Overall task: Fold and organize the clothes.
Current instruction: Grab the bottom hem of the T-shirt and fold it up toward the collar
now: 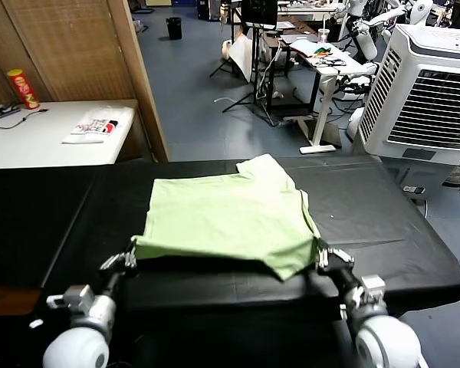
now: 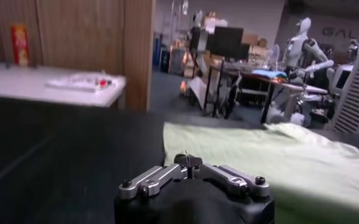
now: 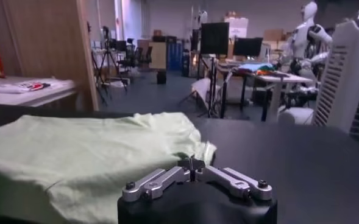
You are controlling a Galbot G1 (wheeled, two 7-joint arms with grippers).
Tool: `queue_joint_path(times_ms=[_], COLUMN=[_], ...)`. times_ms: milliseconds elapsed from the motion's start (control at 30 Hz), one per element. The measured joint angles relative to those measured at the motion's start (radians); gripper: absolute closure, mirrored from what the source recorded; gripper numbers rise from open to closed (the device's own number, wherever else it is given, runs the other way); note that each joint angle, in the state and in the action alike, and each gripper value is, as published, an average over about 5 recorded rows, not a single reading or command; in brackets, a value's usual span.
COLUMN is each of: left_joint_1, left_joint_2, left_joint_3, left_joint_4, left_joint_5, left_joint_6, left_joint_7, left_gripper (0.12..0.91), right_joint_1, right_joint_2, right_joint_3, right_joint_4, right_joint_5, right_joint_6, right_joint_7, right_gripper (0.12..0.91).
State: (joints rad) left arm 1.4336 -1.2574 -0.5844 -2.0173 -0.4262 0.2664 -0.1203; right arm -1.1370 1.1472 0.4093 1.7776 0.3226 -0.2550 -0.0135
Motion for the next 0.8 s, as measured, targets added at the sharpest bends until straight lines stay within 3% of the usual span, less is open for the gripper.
queue_joint_path(times_ms=[300,400,467,633,733,800], left_joint_1=[-0.091,-0.120,-0.136,-0.156,-0.148,-0.138], left_joint_2=[0.014,0.025,0.029,0.025,0.024,0.026], left_joint_3=[0.028,0.034,0.036,0.034,0.028,0.022], left_joint_4=[0.137,0.170,0.186,0.201,0.194,0.188], left_joint_5=[0.024,0.022,0.019,-0.008,-0.010,-0.007], left_joint_6=[-0.014,-0.012,-0.011,-0.010,-0.010,-0.009], left_joint_7=[0.000,0.000,-0.001,-0.009,-0.011,-0.011], left_gripper=[0.905,0.905,0.905,0.887,0.744,0.595], right_joint_1=[0.146,0.162,0.158,0.096,0.035,-0.008], right_joint_2=[0.020,0.023,0.020,-0.010,-0.026,-0.035], right_joint_3=[-0.066,-0.070,-0.066,-0.045,-0.031,-0.021], right_joint_4=[-0.148,-0.163,-0.157,-0.081,-0.014,0.028], right_joint_5=[-0.029,-0.035,-0.037,-0.040,-0.050,-0.056], right_joint_6=[0.003,0.007,0.004,-0.040,-0.065,-0.073], right_joint_7=[-0.038,-0.048,-0.057,-0.057,-0.054,-0.055], right_gripper=[0.903,0.861,0.790,0.474,0.320,0.257])
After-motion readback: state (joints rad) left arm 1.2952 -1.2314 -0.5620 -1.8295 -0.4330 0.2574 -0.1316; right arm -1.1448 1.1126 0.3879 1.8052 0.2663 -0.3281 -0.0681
